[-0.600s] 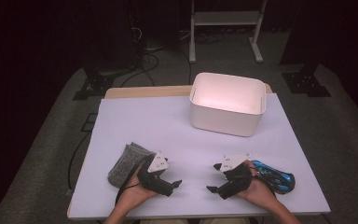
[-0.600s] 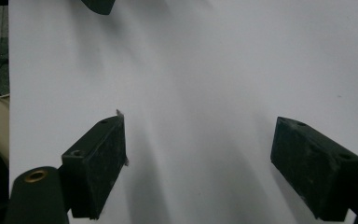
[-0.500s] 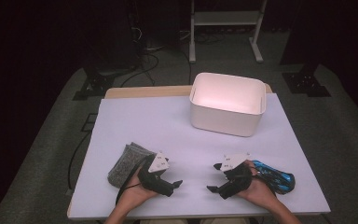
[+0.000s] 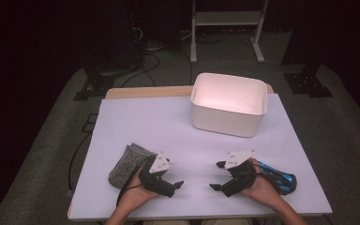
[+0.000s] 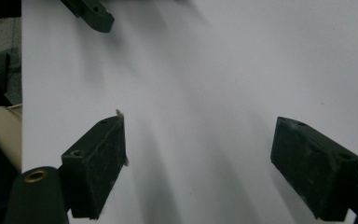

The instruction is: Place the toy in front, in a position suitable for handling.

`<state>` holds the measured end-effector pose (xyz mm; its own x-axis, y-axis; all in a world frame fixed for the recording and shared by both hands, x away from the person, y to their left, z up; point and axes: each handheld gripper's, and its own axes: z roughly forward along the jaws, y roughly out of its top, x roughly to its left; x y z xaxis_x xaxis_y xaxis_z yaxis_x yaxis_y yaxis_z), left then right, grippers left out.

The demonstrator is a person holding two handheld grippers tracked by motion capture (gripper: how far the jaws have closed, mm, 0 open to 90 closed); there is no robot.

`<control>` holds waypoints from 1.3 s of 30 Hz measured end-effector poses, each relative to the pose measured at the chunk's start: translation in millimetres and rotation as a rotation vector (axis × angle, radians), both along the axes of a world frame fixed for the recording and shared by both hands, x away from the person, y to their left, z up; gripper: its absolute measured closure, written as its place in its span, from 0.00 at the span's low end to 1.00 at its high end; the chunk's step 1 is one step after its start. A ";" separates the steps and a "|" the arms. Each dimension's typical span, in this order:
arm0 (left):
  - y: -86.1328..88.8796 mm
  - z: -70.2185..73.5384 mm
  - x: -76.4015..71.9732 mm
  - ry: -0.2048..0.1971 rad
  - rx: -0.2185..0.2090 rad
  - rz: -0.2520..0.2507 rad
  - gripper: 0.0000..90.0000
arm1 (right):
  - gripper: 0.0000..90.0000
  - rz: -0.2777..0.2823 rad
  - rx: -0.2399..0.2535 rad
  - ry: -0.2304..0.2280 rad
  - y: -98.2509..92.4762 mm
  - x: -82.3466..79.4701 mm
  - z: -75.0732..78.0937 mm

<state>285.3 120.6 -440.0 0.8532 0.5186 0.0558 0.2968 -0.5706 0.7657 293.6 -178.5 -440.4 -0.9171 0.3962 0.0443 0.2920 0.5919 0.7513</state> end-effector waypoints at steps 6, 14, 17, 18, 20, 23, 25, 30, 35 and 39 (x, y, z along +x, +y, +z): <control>-0.4 -1.5 -1.2 -0.002 0.014 -0.016 0.09 | 0.19 -0.006 -0.005 -0.007 -3.5 -2.0 7.9; 0.1 -1.6 -2.0 -0.008 0.020 -0.017 0.09 | 0.19 -0.017 0.007 0.003 -13.9 0.6 21.7; 0.2 -2.0 -2.3 -0.009 0.018 -0.014 0.09 | 0.19 -0.025 -0.002 -0.003 -21.0 0.6 26.1; 0.2 -2.0 -2.4 -0.009 0.019 -0.013 0.09 | 0.19 -0.029 -0.001 0.003 -23.6 0.8 27.4; 0.2 -1.6 -2.5 -0.011 0.019 -0.013 0.09 | 0.19 -0.036 0.001 0.009 -28.9 1.3 30.1; -0.1 -1.2 -2.5 -0.016 0.018 -0.013 0.09 | 0.19 -0.044 0.003 0.010 -35.3 1.3 34.5; 0.0 -1.2 -2.4 -0.017 0.018 -0.013 0.09 | 0.19 -0.051 -0.002 0.006 -39.8 1.6 37.4; 1.4 -0.9 -2.0 -0.015 0.020 -0.012 0.09 | 0.19 -0.060 -0.022 0.008 -47.0 3.3 41.7; 2.3 -0.3 -1.7 -0.023 0.020 -0.013 0.09 | 0.19 -0.058 -0.038 0.009 -53.3 3.6 45.7; 2.2 -0.2 -2.0 -0.022 0.015 -0.012 0.09 | 0.19 -0.064 -0.048 0.004 -59.1 2.6 50.6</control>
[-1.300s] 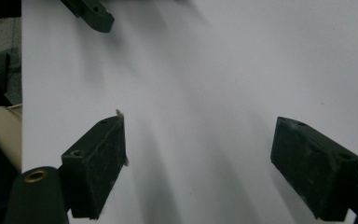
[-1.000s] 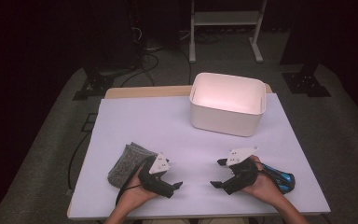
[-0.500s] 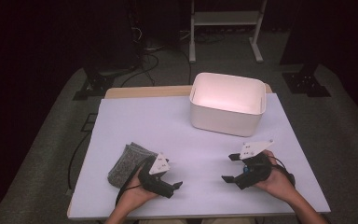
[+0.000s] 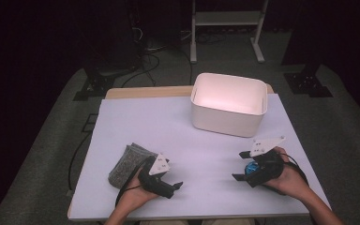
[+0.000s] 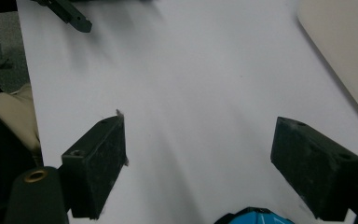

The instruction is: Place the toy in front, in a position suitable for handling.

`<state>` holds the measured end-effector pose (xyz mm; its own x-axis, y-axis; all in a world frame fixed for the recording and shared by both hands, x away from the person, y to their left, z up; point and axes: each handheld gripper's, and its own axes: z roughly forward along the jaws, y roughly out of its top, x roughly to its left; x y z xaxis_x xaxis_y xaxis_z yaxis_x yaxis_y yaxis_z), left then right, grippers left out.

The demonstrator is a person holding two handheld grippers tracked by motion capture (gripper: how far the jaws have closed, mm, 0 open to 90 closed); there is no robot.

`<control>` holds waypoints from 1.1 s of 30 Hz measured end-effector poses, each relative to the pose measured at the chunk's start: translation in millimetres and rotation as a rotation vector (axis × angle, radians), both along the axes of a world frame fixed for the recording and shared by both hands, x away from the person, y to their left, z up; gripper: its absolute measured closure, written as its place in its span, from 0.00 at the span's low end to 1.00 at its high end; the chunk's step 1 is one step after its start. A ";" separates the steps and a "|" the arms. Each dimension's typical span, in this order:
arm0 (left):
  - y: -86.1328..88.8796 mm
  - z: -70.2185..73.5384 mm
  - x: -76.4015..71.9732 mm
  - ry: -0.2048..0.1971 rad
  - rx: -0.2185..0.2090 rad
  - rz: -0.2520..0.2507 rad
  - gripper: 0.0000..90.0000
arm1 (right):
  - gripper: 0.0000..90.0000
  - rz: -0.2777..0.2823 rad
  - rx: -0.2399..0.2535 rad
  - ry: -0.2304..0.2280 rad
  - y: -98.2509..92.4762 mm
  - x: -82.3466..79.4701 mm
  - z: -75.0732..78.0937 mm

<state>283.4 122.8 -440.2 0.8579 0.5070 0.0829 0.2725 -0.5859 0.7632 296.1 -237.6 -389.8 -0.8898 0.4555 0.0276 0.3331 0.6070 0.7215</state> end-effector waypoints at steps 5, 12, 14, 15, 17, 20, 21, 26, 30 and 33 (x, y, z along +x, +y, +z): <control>-0.5 0.9 -0.2 -0.002 -0.002 -0.003 0.09 | 0.19 -0.017 0.000 -0.021 -10.7 -1.7 8.2; -0.4 0.5 -0.8 -0.002 0.005 -0.008 0.09 | 0.19 -0.049 -0.016 -0.019 -28.8 -2.0 12.5; -0.4 0.5 -0.8 0.000 0.004 -0.010 0.09 | 0.19 -0.058 -0.024 -0.013 -33.8 -2.3 11.1; -0.4 0.6 -0.8 -0.002 0.005 -0.009 0.09 | 0.19 -0.063 -0.026 -0.009 -36.2 -2.7 10.1; -0.4 0.7 -0.7 0.000 0.004 -0.010 0.09 | 0.19 -0.072 -0.031 -0.004 -41.0 -3.6 7.8; -0.9 0.8 -1.0 -0.001 0.004 -0.010 0.09 | 0.19 -0.085 -0.039 0.004 -47.8 -4.6 4.0; -1.0 1.0 -1.1 -0.001 0.003 -0.011 0.09 | 0.19 -0.089 -0.043 0.008 -50.4 -5.0 2.4; -1.7 0.9 -1.5 0.000 0.000 -0.014 0.09 | 0.19 -0.109 -0.047 0.019 -59.8 -6.6 -3.3; -1.9 0.9 -1.6 0.003 0.005 -0.017 0.09 | 0.19 -0.122 -0.057 0.024 -65.8 -6.9 -7.6; -2.4 1.2 -1.9 0.002 0.002 -0.016 0.09 | 0.19 -0.133 -0.059 0.032 -69.9 -7.0 -10.3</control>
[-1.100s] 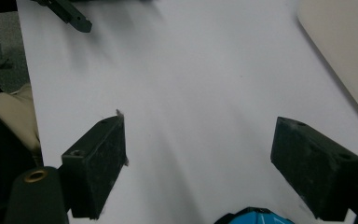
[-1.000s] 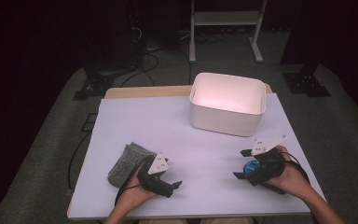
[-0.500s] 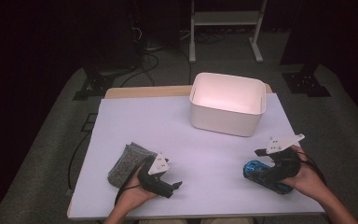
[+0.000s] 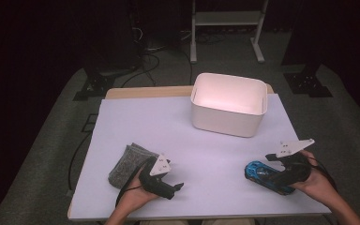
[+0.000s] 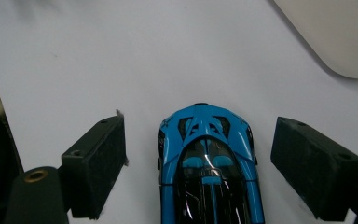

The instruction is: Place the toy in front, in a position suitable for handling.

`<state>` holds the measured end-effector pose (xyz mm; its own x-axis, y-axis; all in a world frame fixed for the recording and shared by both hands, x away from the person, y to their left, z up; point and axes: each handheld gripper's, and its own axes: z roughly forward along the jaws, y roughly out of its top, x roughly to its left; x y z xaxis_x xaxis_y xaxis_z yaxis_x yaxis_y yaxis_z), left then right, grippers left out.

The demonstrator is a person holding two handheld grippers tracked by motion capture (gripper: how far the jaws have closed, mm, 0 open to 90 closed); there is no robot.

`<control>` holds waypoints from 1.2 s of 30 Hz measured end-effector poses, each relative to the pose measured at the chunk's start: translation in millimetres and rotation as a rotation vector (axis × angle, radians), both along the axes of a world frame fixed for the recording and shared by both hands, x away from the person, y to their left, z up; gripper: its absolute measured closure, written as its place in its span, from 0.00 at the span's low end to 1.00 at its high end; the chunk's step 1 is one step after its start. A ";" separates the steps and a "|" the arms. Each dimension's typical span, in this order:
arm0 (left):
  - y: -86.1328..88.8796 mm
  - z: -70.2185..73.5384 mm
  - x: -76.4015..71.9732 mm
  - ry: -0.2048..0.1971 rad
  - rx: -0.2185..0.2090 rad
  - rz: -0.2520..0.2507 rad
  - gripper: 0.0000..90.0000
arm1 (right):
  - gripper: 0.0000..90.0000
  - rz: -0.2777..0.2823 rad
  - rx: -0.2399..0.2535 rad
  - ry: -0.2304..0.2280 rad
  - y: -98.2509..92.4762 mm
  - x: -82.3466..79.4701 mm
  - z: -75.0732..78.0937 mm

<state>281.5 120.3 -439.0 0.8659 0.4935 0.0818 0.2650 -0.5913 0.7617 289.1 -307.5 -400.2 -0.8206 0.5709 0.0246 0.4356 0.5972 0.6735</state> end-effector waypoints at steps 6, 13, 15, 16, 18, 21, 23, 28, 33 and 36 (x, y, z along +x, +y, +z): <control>0.2 -0.1 0.0 0.002 0.002 0.000 0.09 | 0.19 -0.013 -0.005 0.013 -6.8 -0.4 -7.2; -0.3 -0.6 0.1 0.003 0.010 -0.007 0.09 | 0.19 -0.033 -0.018 0.031 -15.7 -1.2 -17.5; -0.3 -0.7 0.1 0.004 0.009 -0.006 0.09 | 0.19 -0.036 -0.020 0.033 -17.6 -1.3 -19.0; -0.4 -0.7 0.1 0.005 0.010 -0.006 0.09 | 0.19 -0.036 -0.022 0.036 -18.2 -1.5 -19.9; -0.4 -0.8 0.1 0.005 0.009 -0.006 0.09 | 0.19 -0.038 -0.036 0.044 -19.7 -1.6 -23.0; -0.5 -1.3 0.3 0.007 0.008 -0.007 0.09 | 0.18 -0.042 -0.044 0.052 -21.1 -2.0 -28.3; -0.6 -1.6 0.2 0.009 0.008 -0.008 0.09 | 0.18 -0.044 -0.050 0.058 -21.5 -2.2 -31.0; -1.1 -1.8 0.0 0.008 0.009 -0.010 0.09 | 0.18 -0.043 -0.069 0.060 -21.5 -1.9 -36.0; -0.8 -1.6 0.1 0.007 0.005 -0.006 0.09 | 0.18 -0.044 -0.076 0.064 -21.3 -2.4 -39.2; -0.8 -1.5 0.1 0.006 0.006 -0.008 0.09 | 0.18 -0.043 -0.079 0.064 -21.2 -2.7 -41.5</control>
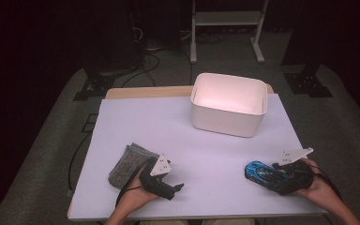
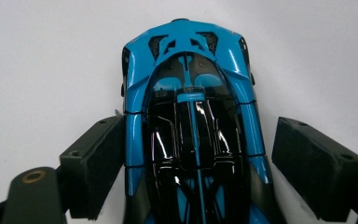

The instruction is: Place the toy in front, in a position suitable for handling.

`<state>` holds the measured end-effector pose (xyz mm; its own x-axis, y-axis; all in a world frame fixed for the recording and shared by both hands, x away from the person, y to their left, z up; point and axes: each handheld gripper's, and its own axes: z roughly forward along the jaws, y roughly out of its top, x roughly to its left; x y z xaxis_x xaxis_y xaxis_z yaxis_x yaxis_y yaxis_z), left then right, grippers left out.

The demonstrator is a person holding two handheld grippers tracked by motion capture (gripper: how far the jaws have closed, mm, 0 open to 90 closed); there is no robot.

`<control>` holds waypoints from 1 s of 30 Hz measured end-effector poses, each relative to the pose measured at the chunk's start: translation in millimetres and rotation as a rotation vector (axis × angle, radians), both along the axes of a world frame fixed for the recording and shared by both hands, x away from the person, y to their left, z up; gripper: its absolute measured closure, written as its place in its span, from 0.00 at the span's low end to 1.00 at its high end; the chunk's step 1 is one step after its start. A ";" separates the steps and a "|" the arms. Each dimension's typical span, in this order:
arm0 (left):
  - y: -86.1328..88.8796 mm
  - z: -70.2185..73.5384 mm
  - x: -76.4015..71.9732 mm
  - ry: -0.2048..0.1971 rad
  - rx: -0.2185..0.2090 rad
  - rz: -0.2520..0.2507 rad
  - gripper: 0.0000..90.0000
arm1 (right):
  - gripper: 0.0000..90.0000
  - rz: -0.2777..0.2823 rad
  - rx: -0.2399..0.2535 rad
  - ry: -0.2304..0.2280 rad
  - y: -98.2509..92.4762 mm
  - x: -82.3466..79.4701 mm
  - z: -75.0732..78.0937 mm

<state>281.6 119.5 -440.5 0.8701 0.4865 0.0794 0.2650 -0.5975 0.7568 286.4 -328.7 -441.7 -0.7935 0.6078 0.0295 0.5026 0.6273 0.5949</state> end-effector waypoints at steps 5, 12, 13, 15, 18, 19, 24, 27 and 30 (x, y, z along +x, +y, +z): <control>0.0 -0.6 0.3 0.002 0.005 -0.001 0.09 | 0.18 0.001 -0.005 -0.001 1.4 -0.4 -4.5; 0.1 -0.7 0.4 0.003 0.005 -0.001 0.09 | 0.18 -0.004 -0.014 -0.017 2.8 -1.0 -7.5; 0.1 -0.7 0.3 0.003 0.005 -0.002 0.09 | 0.18 -0.002 -0.014 -0.023 2.7 -1.5 -8.0; 0.1 -0.7 0.3 0.003 0.006 -0.002 0.09 | 0.18 -0.003 -0.015 -0.035 2.8 -3.2 -9.1; 0.1 -0.5 0.2 0.002 0.006 -0.002 0.09 | 0.18 -0.007 -0.008 -0.038 1.8 -4.1 -9.8; 0.1 -0.4 0.1 0.001 0.006 -0.002 0.09 | 0.18 -0.008 -0.009 -0.037 2.0 -4.2 -9.7; 0.3 -0.2 -0.1 0.002 0.004 0.001 0.09 | 0.18 -0.004 -0.040 -0.014 5.1 -1.7 -7.1; 0.9 0.1 0.0 0.003 0.008 -0.001 0.09 | 0.18 0.014 -0.070 0.007 7.4 1.5 -4.7; 1.4 0.3 0.1 0.002 0.005 0.004 0.09 | 0.17 0.022 -0.085 0.016 8.8 2.8 -3.7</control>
